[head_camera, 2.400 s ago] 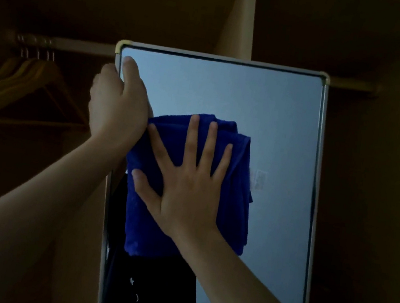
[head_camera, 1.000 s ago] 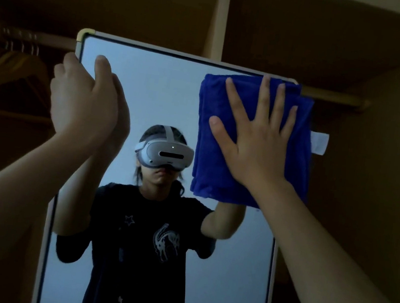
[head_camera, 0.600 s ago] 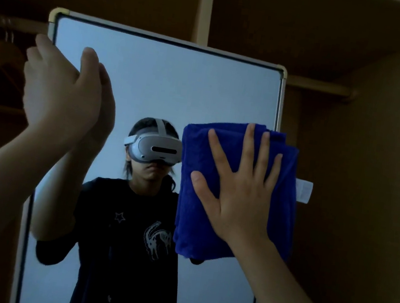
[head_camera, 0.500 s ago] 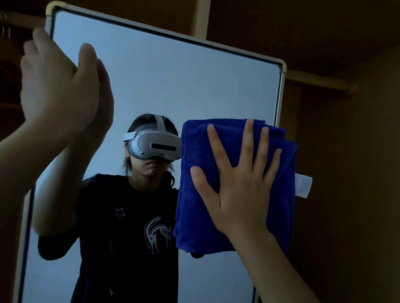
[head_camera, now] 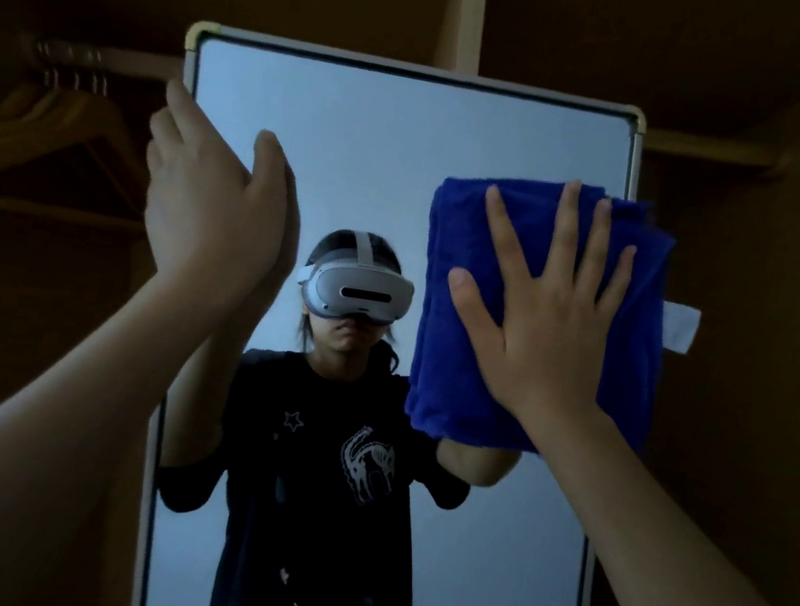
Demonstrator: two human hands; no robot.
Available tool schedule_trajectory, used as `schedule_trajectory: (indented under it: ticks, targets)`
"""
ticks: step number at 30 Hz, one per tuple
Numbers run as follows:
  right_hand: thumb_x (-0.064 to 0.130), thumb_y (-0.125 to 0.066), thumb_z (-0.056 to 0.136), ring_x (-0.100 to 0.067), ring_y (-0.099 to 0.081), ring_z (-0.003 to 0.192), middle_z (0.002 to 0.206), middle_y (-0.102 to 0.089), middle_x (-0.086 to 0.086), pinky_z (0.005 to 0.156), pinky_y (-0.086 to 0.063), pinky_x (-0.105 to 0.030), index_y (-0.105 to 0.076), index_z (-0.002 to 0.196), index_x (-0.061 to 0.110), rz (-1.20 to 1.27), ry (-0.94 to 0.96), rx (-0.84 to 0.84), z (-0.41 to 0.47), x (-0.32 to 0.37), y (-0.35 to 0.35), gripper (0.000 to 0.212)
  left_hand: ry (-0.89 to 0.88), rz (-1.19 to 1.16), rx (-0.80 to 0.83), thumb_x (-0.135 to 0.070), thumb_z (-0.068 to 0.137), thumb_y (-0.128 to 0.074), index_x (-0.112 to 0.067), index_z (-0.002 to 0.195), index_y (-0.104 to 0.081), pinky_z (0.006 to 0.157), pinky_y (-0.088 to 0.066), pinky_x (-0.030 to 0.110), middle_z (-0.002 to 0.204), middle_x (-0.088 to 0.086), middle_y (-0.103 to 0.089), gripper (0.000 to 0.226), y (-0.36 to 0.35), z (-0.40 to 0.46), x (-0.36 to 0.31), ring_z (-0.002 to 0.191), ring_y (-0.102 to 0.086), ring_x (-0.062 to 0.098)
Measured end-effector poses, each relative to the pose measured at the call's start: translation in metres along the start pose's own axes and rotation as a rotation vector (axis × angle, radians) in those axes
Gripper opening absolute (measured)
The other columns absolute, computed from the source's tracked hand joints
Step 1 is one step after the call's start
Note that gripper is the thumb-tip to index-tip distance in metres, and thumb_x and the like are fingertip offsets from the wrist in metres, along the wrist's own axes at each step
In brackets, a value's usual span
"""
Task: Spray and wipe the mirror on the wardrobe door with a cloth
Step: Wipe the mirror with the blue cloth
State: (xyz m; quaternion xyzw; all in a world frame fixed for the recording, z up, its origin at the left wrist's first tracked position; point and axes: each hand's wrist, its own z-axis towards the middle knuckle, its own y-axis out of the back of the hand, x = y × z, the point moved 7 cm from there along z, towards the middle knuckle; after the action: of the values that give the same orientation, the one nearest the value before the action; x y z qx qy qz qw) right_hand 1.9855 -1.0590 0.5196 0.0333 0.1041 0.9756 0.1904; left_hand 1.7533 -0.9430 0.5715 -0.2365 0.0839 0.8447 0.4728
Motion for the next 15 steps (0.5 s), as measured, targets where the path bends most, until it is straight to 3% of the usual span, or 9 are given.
schedule_trajectory:
  ticks: [8, 15]
  targets:
    - [0.069, -0.013, 0.093, -0.039, 0.000, 0.148, 0.162, -0.006, -0.015, 0.116, -0.004, -0.061, -0.012, 0.153, 0.041, 0.000, 0.025, 0.051, -0.051, 0.005, -0.011, 0.067, 0.009, 0.011, 0.077, -0.042, 0.099, -0.040, -0.005, 0.154, -0.009, 0.108, -0.032, 0.046, 0.157, 0.013, -0.023, 0.073, 0.006, -0.005, -0.008, 0.142, -0.027, 0.030]
    - [0.071, -0.014, 0.091, -0.037, 0.004, 0.148, 0.162, -0.001, -0.012, 0.116, 0.000, -0.061, -0.005, 0.152, 0.046, 0.021, 0.015, 0.038, 0.003, 0.002, 0.000, 0.066, 0.030, -0.018, 0.099, -0.043, 0.099, -0.039, -0.007, 0.154, -0.010, 0.107, -0.034, 0.044, 0.157, 0.012, -0.023, 0.072, 0.007, -0.003, -0.008, 0.142, -0.028, 0.029]
